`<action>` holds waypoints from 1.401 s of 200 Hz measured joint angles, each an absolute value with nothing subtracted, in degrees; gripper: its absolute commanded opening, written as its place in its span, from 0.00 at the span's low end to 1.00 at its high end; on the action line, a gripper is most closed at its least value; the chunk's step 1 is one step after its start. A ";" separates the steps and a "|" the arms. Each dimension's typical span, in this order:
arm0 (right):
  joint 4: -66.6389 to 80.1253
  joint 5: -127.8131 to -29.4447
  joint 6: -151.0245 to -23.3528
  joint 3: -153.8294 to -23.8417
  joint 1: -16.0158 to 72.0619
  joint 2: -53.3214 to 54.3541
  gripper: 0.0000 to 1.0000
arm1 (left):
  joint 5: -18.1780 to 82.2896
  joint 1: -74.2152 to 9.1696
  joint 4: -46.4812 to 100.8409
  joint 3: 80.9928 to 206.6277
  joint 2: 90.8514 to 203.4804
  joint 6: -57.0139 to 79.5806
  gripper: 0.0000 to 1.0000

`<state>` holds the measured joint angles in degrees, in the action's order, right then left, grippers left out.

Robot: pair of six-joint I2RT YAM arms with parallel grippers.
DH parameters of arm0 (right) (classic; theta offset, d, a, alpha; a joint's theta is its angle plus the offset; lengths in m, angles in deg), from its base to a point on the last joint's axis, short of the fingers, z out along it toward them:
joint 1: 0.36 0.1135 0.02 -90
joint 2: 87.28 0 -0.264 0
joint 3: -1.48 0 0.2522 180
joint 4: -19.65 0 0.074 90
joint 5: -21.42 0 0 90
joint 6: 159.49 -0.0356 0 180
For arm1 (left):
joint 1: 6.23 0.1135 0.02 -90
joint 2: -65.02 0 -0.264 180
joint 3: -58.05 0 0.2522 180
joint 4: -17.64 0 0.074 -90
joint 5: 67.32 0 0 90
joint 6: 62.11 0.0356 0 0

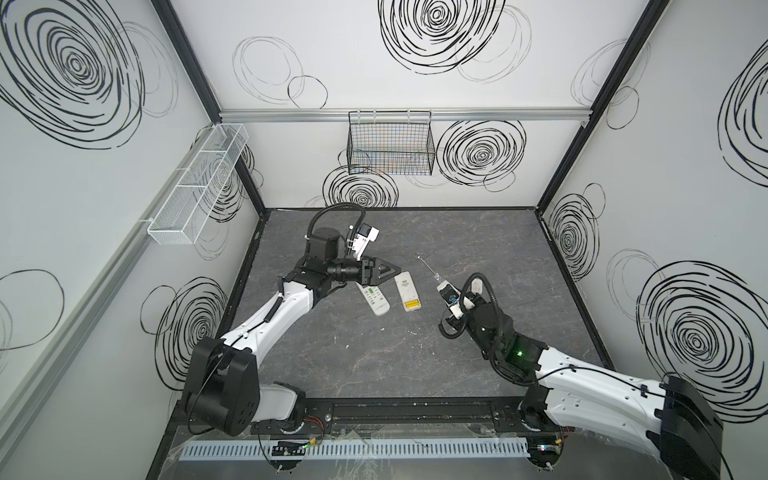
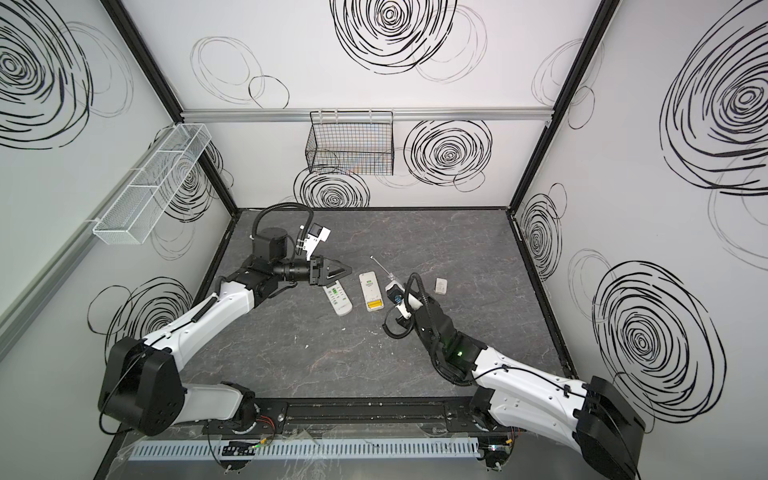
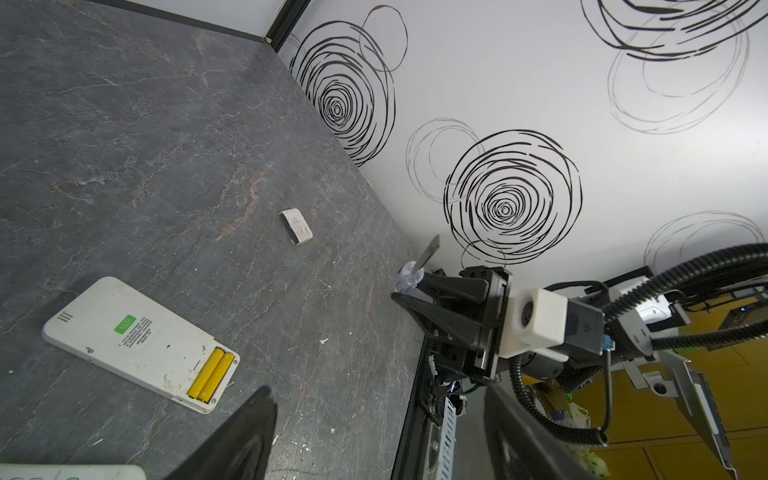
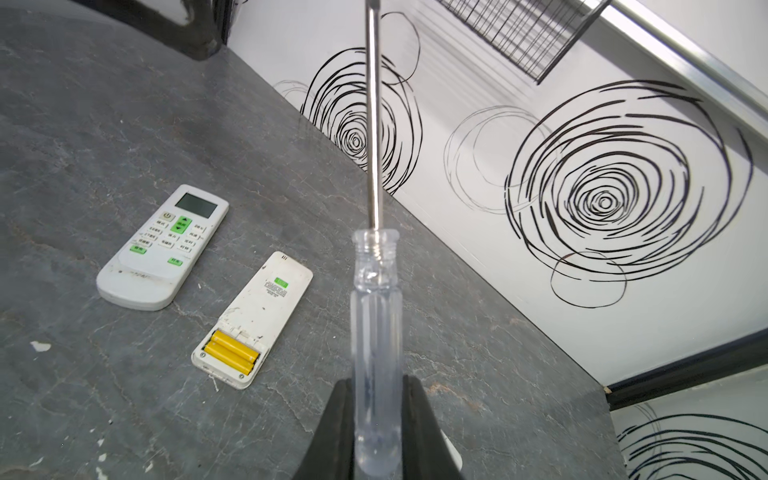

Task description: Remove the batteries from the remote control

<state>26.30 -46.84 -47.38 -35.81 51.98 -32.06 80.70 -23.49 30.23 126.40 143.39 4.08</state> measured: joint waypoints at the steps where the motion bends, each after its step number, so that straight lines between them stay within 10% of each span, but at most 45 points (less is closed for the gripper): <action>1: 26.27 -46.84 -47.36 -35.81 52.04 -31.95 0.00 | 80.70 -23.51 30.23 126.40 143.39 4.19 0.79; 144: 25.97 -48.94 -44.76 -38.96 58.27 -22.84 0.00 | 72.79 -30.70 33.42 124.30 144.75 9.85 0.57; 215: 25.92 -47.50 -44.67 -40.86 60.15 -20.15 0.00 | 71.26 -31.20 33.49 124.19 144.99 10.83 0.00; 234: 25.86 -47.04 -44.69 -40.88 60.22 -20.04 0.00 | 71.70 -31.14 33.27 124.15 144.99 10.68 0.00; 280: 25.33 -46.82 -48.26 -41.34 60.22 -21.24 0.51 | 72.31 -30.31 32.33 123.97 144.94 9.65 0.00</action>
